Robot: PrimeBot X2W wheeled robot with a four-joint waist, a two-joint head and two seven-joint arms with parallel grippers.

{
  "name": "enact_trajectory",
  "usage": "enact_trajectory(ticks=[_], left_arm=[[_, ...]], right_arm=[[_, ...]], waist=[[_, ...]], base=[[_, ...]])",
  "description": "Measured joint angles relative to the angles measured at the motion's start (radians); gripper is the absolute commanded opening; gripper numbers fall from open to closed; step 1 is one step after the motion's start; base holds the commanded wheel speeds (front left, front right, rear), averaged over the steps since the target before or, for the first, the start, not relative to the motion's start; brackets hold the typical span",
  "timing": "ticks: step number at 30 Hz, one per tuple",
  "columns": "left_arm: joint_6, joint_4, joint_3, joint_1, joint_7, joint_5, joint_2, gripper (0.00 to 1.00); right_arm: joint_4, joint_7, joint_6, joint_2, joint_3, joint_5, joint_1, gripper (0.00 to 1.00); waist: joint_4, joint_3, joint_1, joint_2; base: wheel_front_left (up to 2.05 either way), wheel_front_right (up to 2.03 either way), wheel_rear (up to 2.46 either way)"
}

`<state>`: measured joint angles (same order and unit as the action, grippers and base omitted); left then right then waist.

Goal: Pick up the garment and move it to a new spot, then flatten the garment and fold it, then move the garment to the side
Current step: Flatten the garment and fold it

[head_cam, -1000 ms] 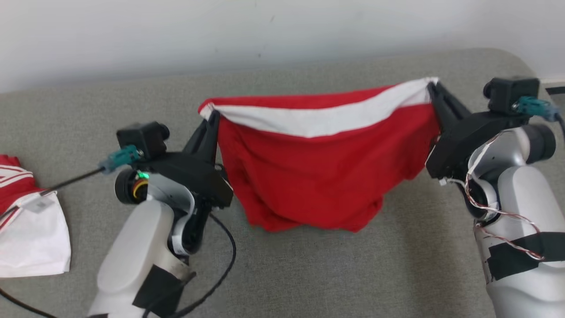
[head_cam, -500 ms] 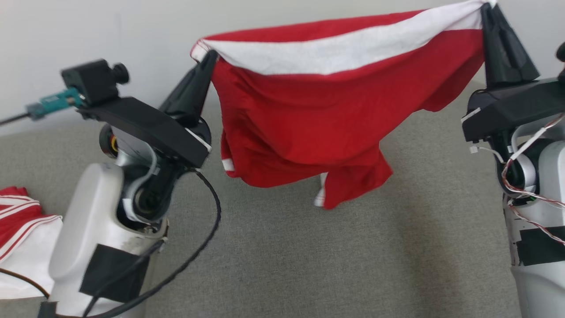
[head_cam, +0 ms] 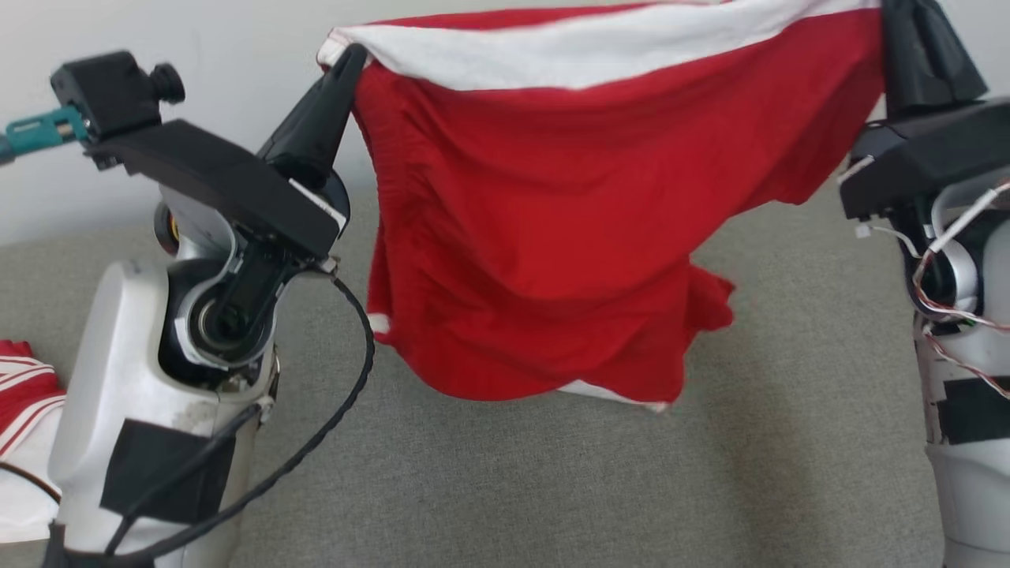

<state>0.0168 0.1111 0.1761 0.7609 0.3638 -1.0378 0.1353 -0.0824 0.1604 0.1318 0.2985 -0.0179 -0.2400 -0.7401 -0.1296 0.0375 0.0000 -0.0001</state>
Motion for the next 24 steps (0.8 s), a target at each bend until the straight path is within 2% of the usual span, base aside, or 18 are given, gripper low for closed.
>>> enact_trajectory(ticks=[8, 15, 19, 21, 24], left_arm=[[-0.025, 0.115, -0.001, 0.140, -0.041, 0.059, 0.004, 0.00], [-0.004, 0.242, -0.023, 0.309, -0.178, 0.138, 0.019, 0.00], [0.002, 0.307, -0.040, 0.401, -0.301, 0.196, 0.028, 0.00], [0.029, 0.330, -0.043, 0.435, -0.383, 0.222, 0.027, 0.00], [0.060, 0.373, -0.036, 0.468, -0.473, 0.253, 0.026, 0.00]], right_arm=[[-0.177, -0.018, 0.000, 0.007, -0.116, -0.033, -0.175, 0.00], [-0.374, -0.162, 0.000, -0.002, -0.185, 0.020, -0.414, 0.00], [-0.468, -0.298, 0.000, -0.024, -0.169, 0.089, -0.546, 0.00], [-0.509, -0.365, 0.000, -0.036, -0.141, 0.138, -0.592, 0.00], [-0.545, -0.409, 0.000, -0.055, -0.100, 0.208, -0.631, 0.00]], waist=[[-0.011, 0.083, 0.0000, 0.0001], [-0.023, 0.195, 0.0002, 0.0002], [-0.028, 0.260, 0.0003, 0.0002], [-0.029, 0.291, 0.0003, 0.0002], [-0.031, 0.334, 0.0003, 0.0002]], base=[[0.00, 0.00, 0.00], [0.00, 0.00, 0.00], [0.00, 0.00, 0.00], [0.00, 0.00, 0.00], [0.00, 0.00, 0.00]])
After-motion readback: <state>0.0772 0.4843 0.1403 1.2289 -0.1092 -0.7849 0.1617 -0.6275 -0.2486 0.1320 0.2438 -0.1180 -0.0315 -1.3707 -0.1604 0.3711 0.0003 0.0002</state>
